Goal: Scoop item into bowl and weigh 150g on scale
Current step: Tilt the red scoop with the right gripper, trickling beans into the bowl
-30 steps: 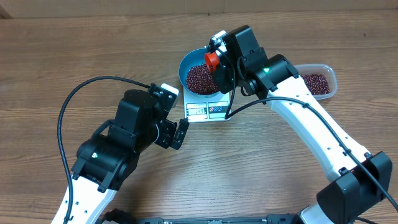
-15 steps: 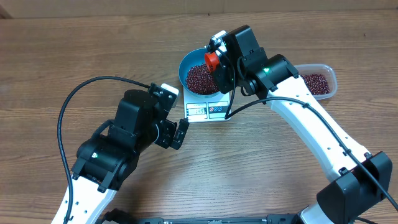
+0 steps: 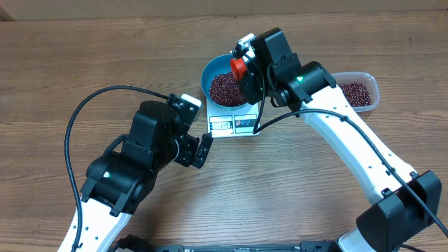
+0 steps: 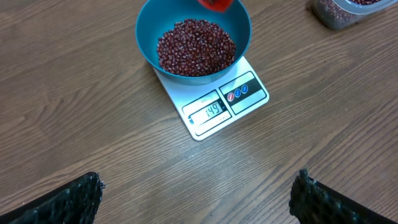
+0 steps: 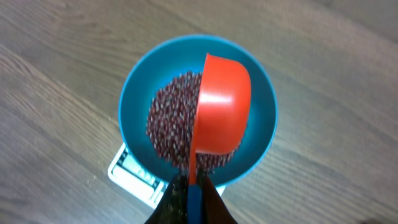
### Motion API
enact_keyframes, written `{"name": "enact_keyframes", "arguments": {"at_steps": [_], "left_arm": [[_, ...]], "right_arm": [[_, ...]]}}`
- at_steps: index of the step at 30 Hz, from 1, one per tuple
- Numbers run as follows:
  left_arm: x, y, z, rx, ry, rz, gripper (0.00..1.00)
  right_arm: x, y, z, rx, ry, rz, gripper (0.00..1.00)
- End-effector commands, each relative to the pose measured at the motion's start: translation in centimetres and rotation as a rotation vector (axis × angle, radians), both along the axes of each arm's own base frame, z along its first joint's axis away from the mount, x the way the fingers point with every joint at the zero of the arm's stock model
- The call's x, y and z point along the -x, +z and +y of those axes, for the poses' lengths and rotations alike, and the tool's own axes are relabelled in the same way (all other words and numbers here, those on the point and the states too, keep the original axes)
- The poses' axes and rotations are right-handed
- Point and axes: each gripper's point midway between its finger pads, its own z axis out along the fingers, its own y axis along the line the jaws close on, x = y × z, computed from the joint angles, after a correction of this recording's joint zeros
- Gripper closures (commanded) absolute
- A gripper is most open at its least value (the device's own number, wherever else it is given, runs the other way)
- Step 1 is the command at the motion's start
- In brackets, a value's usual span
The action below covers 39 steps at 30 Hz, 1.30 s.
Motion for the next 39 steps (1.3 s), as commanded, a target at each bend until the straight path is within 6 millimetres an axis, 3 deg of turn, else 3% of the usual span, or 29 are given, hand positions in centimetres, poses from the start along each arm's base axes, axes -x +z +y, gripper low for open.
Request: {"name": "enact_keyframes", "arguments": {"at_steps": [1,4,7,39], "left_arm": [[0.0,-0.2,-0.1,-0.003,0.002,0.005,0.01],[0.0,-0.2,-0.1,-0.003,0.002,0.005,0.01],[0.0,-0.2,-0.1,-0.003,0.002,0.005,0.01],[0.0,-0.2,-0.1,-0.003,0.002,0.005,0.01]], "right_arm": [[0.2,2.3,0.3,-0.033,0.023,-0.055,0.96],[-0.5,2.1,-1.2,0.051,0.002,-0.088,0.96],[0.0,2.0,-0.3,-0.002,0.038,-0.06,0.96],[0.4,1.9,0.0,-0.03,0.059,-0.035,0.96]]}}
